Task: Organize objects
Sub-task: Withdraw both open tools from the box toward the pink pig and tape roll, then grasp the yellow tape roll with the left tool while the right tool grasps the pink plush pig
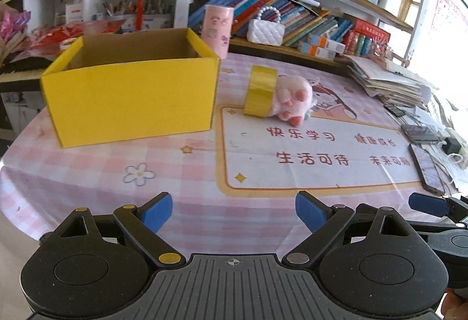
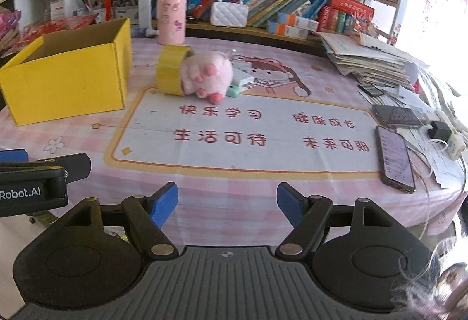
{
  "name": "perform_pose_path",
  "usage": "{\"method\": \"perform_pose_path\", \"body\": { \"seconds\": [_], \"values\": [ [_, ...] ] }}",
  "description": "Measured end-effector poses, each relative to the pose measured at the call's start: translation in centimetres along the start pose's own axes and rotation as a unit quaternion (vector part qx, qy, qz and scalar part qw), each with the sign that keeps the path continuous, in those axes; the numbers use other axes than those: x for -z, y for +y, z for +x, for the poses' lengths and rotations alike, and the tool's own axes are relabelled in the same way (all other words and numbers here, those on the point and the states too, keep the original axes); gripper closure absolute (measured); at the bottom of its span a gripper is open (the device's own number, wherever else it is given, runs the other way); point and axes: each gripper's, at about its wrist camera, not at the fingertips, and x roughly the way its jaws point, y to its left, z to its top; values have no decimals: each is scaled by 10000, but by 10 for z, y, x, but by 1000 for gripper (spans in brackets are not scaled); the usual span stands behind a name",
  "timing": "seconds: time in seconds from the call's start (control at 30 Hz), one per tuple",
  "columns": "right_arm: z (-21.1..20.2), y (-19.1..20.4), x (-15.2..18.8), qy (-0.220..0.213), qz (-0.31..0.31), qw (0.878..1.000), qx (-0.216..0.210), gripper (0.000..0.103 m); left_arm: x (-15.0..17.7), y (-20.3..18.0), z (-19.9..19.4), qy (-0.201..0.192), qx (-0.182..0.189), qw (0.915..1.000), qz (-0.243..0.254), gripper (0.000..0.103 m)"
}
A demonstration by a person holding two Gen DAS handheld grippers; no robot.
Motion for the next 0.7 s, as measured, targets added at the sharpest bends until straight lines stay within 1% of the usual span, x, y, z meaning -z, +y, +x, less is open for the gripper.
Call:
{"method": "perform_pose_path", "body": {
  "seconds": [0.17, 0.4, 0.7],
  "values": [
    [8, -9, -4, 36, 28, 10000, 2, 30, -5, -10, 9, 32, -12, 10000, 22, 10],
    [27, -22, -17, 81, -26, 9999, -119, 30, -17, -21, 27, 58, -132, 9999, -20, 10],
    [61, -38, -42, 81, -222, 9990, -377, 30, -46, -34, 53, -126, -321, 9993, -119, 10]
  ]
}}
